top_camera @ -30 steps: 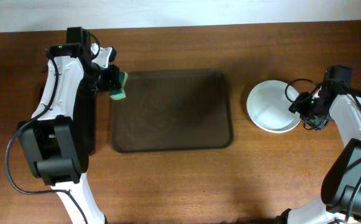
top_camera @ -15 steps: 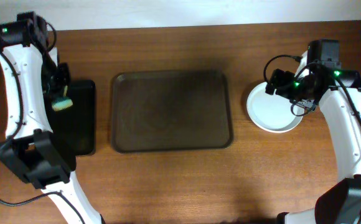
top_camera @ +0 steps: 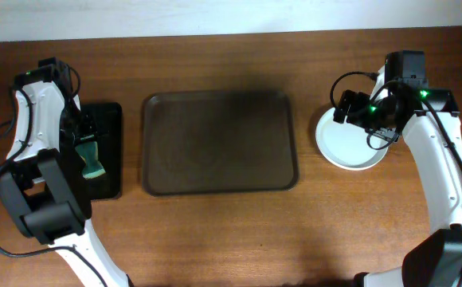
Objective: Clean dirty plates on tray and stack at the side
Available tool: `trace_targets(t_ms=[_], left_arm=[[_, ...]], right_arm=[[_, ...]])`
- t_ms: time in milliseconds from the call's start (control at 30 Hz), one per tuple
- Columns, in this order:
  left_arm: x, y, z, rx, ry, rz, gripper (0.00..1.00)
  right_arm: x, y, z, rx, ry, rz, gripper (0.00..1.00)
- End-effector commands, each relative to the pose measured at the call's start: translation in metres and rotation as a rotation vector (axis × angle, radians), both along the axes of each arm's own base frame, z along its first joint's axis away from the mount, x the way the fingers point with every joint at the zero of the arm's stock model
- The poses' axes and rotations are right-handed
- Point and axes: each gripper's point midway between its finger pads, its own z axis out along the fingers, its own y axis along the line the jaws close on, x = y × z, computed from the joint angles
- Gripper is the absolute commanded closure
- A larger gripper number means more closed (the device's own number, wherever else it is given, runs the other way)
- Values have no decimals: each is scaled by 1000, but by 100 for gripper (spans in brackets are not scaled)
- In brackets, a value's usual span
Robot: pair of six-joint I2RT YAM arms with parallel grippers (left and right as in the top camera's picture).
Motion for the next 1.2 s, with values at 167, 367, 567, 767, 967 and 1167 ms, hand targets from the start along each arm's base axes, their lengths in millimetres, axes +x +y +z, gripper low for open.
trace_targets(t_ms=[167, 367, 567, 767, 967, 1167], left_arm=[[60, -61, 156, -169, -489, -161, 2], [56, -85, 180, -167, -543, -218, 1], [55, -85, 180, -168, -542, -218, 1], [55, -85, 180, -168, -542, -218, 1], [55, -85, 180, -168, -542, -218, 1], [55, -85, 180, -168, -542, -218, 1]], right_arm=[[1, -17, 113, -156, -133, 62, 2], [-59, -14, 209, -215, -232, 113, 2], [-114, -7, 230, -205, -253, 118, 2], [-109, -12, 223, -224, -222, 108, 2], [-91, -12, 226, -230, -311, 105, 2], [-116, -8, 204, -317, -631, 140, 2]])
